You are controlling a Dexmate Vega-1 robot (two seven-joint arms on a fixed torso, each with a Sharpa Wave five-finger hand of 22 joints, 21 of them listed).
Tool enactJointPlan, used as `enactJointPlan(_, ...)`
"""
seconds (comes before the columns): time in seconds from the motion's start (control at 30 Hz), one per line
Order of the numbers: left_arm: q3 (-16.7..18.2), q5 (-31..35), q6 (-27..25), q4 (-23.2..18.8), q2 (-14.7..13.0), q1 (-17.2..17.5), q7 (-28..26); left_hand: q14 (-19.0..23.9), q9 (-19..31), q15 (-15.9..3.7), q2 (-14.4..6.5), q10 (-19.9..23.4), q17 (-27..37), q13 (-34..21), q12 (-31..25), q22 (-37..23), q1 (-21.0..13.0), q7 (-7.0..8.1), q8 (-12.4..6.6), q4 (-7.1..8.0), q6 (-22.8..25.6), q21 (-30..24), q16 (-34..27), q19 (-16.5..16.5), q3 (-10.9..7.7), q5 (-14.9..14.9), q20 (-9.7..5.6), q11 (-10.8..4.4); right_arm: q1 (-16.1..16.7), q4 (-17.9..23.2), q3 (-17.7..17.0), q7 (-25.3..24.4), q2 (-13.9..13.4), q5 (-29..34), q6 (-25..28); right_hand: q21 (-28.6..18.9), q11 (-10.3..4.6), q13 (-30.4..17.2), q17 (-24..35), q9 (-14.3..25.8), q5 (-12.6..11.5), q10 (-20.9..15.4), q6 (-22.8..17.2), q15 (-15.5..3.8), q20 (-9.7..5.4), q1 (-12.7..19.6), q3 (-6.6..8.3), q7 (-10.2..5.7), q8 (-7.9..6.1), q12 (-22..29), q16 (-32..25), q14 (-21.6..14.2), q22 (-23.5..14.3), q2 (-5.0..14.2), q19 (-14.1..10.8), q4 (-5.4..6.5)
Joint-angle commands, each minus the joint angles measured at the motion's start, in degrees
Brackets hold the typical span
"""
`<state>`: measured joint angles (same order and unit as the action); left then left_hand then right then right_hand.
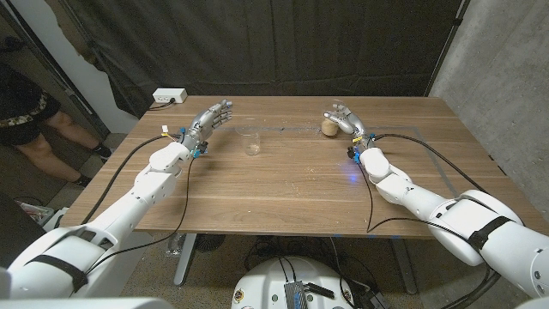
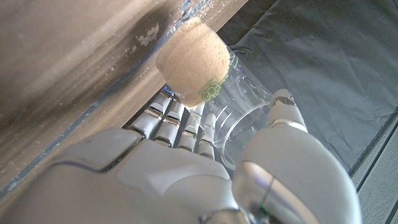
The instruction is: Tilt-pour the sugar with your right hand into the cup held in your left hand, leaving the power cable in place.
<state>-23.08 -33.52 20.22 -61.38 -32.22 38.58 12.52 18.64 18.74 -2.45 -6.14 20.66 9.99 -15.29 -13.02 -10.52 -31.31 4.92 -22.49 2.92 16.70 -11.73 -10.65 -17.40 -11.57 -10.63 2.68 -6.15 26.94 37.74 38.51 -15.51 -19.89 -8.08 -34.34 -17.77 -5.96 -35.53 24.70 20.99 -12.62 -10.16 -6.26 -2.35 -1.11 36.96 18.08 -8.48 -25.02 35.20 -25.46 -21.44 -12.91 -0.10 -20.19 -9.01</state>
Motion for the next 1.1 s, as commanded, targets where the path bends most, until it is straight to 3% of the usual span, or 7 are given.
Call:
enactJointPlan(0.03,0.4,-0.3,-0.4,-1.4,-0.4,1.2,-0.6,0.3,0.2,-5.00,0.2,0.6,0.3,-0.3,-0.3,-0.1,-0.4,-0.09,0.21,0.04,0.6,-0.4,-0.3,-0.5,-0.44,-0.2,-0.09,-0.24,4.2,12.6,-3.0,1.4,-4.8,-1.4,6.0,-0.7,-0.17,-1.6,1.8,1.0,0.1,-2.0,-1.5,-9.89,-0.04,1.8,-0.86,-0.30,-1.36,1.9,-1.9,-2.0,-0.2,-0.24,-1.6,-0.21)
enactJointPlan(0.13,0.4,-0.3,-0.5,-1.8,-0.4,1.5,-0.8,0.4,0.2,-5.04,0.2,0.5,0.3,-0.3,-0.3,-0.1,-0.5,-0.11,0.25,0.01,0.5,-0.4,-0.3,-0.5,-0.45,-0.2,-0.07,0.00,4.9,15.1,-3.8,2.7,-5.9,-2.1,7.2,-1.3,-0.27,-3.3,4.1,2.0,0.2,-4.5,-2.5,-10.19,-0.38,3.3,-1.73,-0.35,-2.80,4.4,-4.2,-4.3,-0.4,-0.37,-2.9,-0.17)
enactJointPlan(0.4,0.6,-0.3,-0.9,-3.2,-1.0,2.5,-1.6,0.5,0.3,-5.18,0.2,0.7,0.3,-0.4,-0.3,-0.2,-0.4,0.10,0.31,-0.01,0.4,-0.5,-0.4,-0.6,-0.45,-0.2,0.26,-0.21,6.6,19.2,-5.7,4.2,-7.7,-3.4,9.4,-1.9,-0.84,-4.6,6.1,2.9,0.2,-6.7,-3.5,-10.51,-0.73,4.9,-2.30,-0.28,-4.07,6.3,-6.2,-6.3,-0.5,-0.53,-4.2,-0.27)
enactJointPlan(1.1,0.6,-0.3,-1.1,-4.2,-1.6,3.4,-1.5,0.5,0.3,-5.15,0.6,0.6,0.3,-0.5,-0.2,-0.2,-0.5,0.11,0.39,-0.23,0.4,-0.5,-0.3,-0.8,-0.40,-0.2,0.20,-0.16,7.7,20.2,-9.4,8.9,-7.9,-8.8,9.3,-2.6,-0.77,-6.4,7.4,4.1,0.4,-8.7,-5.8,-10.79,-0.98,5.9,-2.52,0.05,-6.14,8.4,-6.7,-9.3,-0.7,-0.40,-5.7,0.29)
